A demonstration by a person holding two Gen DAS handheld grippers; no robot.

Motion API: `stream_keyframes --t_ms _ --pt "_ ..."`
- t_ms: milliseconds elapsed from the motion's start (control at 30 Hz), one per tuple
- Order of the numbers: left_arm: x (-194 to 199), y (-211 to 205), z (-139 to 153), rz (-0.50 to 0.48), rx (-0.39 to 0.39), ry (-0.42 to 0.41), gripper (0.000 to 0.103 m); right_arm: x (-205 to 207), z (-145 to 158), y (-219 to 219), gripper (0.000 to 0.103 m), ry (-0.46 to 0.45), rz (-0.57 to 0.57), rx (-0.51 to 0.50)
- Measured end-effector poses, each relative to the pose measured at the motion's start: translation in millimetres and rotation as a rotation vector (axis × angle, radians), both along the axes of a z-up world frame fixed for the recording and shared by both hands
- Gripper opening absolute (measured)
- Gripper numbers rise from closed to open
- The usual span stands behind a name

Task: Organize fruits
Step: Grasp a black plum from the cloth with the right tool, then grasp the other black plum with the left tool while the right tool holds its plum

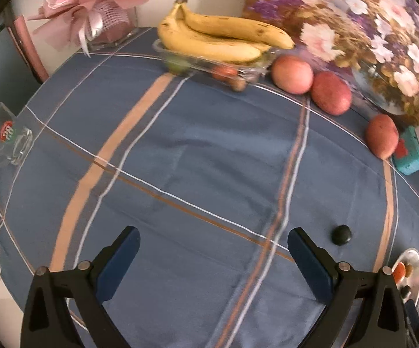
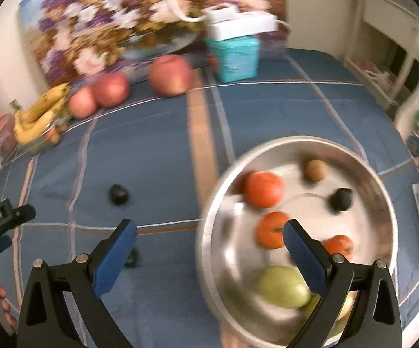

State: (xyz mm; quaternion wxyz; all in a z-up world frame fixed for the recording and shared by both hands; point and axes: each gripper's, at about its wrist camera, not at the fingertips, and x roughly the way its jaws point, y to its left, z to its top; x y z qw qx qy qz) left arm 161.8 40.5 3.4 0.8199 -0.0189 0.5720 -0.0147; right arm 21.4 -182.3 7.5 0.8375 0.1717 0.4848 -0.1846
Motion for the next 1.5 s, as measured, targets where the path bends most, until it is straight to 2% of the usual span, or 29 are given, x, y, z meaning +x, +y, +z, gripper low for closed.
stream_keyframes --t_ms 300,667,733,767,800,833,867,1000,1100,1300,1400,1500 --pt "5.5 5.5 -20.1 -0.034 -0.011 0.081 0.103 22.0 -13.9 50.0 0.101 0.036 0.129 0.041" --pt "2.5 -10.0 -57.7 -0.072 0.034 0.177 0.103 40.7 -52.2 71.4 0.1 0.154 0.189 0.043" --pt "2.4 -12.2 -59.6 -0.077 0.034 0.18 0.103 41.5 -54.0 73.8 0.096 0.163 0.196 0.031" --pt "2.4 -12.9 -59.8 -0.078 0.033 0.18 0.103 42.7 -54.7 75.9 0.088 0.166 0.204 0.027" --pt "3.4 -13.3 -60.0 -0.079 0.032 0.18 0.103 43.0 -54.8 76.9 0.073 0.167 0.207 0.025" --pt "3.3 -13.8 -59.5 -0.076 0.031 0.177 0.103 44.9 -55.3 78.5 0.066 0.17 0.213 0.023" --pt "3.5 -13.5 -59.0 -0.073 0.029 0.174 0.103 45.2 -55.8 79.8 0.054 0.174 0.216 0.021" --pt "2.0 -10.5 -58.0 -0.058 0.023 0.173 0.103 45.5 -56.9 83.0 0.032 0.179 0.216 0.02" --pt "1.4 -7.4 -60.1 -0.059 0.015 0.178 0.103 45.2 -53.2 84.0 0.027 0.17 0.216 0.025" --pt "-2.7 -11.2 -60.0 -0.104 -0.011 0.17 0.103 40.5 -44.5 81.8 0.026 0.143 0.214 0.036" --pt "-3.3 -18.0 -54.5 -0.129 -0.04 0.139 0.103 38.5 -36.8 72.6 0.026 0.117 0.187 0.024" --pt "-4.3 -27.4 -45.8 -0.174 -0.111 0.099 0.103 35.6 -26.6 55.0 0.026 0.082 0.131 0.031"
